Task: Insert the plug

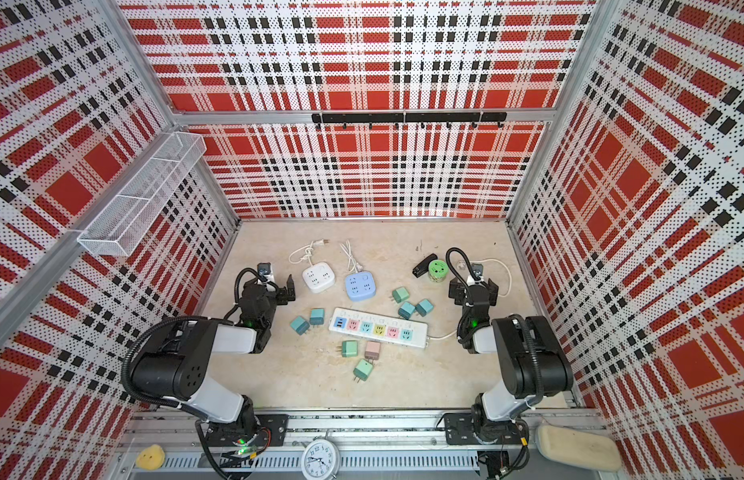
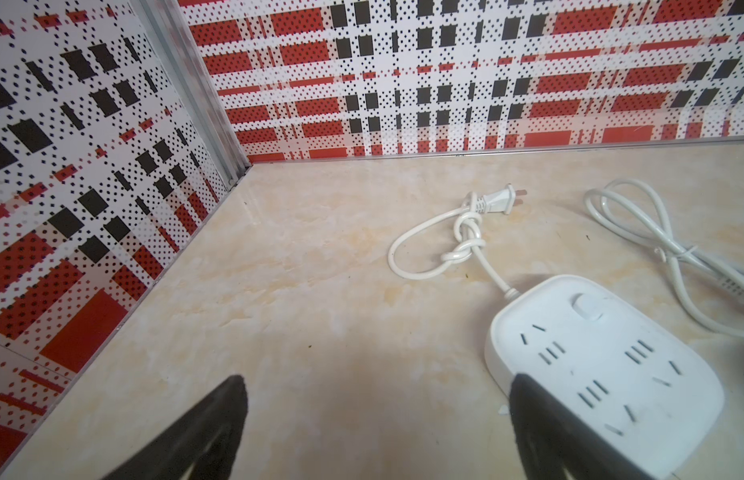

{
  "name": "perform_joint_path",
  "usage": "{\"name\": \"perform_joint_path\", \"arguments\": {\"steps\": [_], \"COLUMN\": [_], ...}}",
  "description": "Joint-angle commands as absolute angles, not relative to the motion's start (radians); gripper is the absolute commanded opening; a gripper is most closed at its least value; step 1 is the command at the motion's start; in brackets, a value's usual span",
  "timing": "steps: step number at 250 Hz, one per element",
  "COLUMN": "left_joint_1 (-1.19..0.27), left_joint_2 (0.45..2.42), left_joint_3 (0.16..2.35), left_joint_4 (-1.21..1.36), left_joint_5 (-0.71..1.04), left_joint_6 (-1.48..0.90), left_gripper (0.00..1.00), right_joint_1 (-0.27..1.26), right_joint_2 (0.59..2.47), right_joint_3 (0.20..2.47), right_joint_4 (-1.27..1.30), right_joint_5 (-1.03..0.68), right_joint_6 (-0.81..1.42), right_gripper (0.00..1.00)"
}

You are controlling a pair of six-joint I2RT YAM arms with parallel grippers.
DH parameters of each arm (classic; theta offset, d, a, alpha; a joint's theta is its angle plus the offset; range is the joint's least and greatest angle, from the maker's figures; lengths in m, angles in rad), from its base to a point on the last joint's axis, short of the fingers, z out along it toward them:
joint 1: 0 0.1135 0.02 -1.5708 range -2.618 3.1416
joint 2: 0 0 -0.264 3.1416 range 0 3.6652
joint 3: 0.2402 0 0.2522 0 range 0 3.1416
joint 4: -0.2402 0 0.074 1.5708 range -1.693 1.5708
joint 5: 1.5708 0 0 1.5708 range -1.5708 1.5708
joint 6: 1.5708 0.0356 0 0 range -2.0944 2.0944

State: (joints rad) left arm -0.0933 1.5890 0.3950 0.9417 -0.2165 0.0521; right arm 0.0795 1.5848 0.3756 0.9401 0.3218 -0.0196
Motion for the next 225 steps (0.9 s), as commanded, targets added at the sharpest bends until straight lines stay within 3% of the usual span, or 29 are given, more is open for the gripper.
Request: {"name": "perform_joint_path", "arguments": {"steps": [1,57,88,110,133,188,200,225], "left_joint_1": [-0.096,-0.098,-0.189,-0.31,-0.435,-0.704,-0.756,-0.798], "left_joint_2": [1.576,1.574,1.49,1.431,1.416,1.334,1.289,1.178], "left_joint_3": [0.399,0.395,0.392,0.401,0.439,0.568,0.611,0.757], "left_joint_4": [0.946,0.951,0.908,0.882,0.89,0.781,0.69,0.304], "left_joint_5": [-0.212,-0.223,-0.39,-0.559,-0.738,-0.929,-0.937,-0.865], "left_joint_6": [0.044,0.043,0.114,0.22,0.305,0.428,0.412,0.208], "left_gripper": [0.99,0.99,0.99,0.99,0.99,0.99,0.99,0.99], "right_joint_1": [0.083,0.083,0.115,0.159,0.199,0.2,0.2,0.199], "right_joint_2": [1.596,1.596,1.519,1.392,1.23,0.907,0.856,0.744], "right_joint_3": [0.373,0.362,0.297,0.295,0.347,0.638,0.699,0.712], "right_joint_4": [0.998,1.013,1.089,1.002,0.764,-0.076,-0.237,-0.309], "right_joint_5": [0.322,0.317,0.382,0.506,0.615,0.532,0.464,0.399], "right_joint_6": [-0.04,-0.042,-0.068,-0.085,-0.028,0.369,0.395,0.432], "right_gripper": [1.0,1.0,1.0,1.0,1.0,1.0,1.0,1.0]}}
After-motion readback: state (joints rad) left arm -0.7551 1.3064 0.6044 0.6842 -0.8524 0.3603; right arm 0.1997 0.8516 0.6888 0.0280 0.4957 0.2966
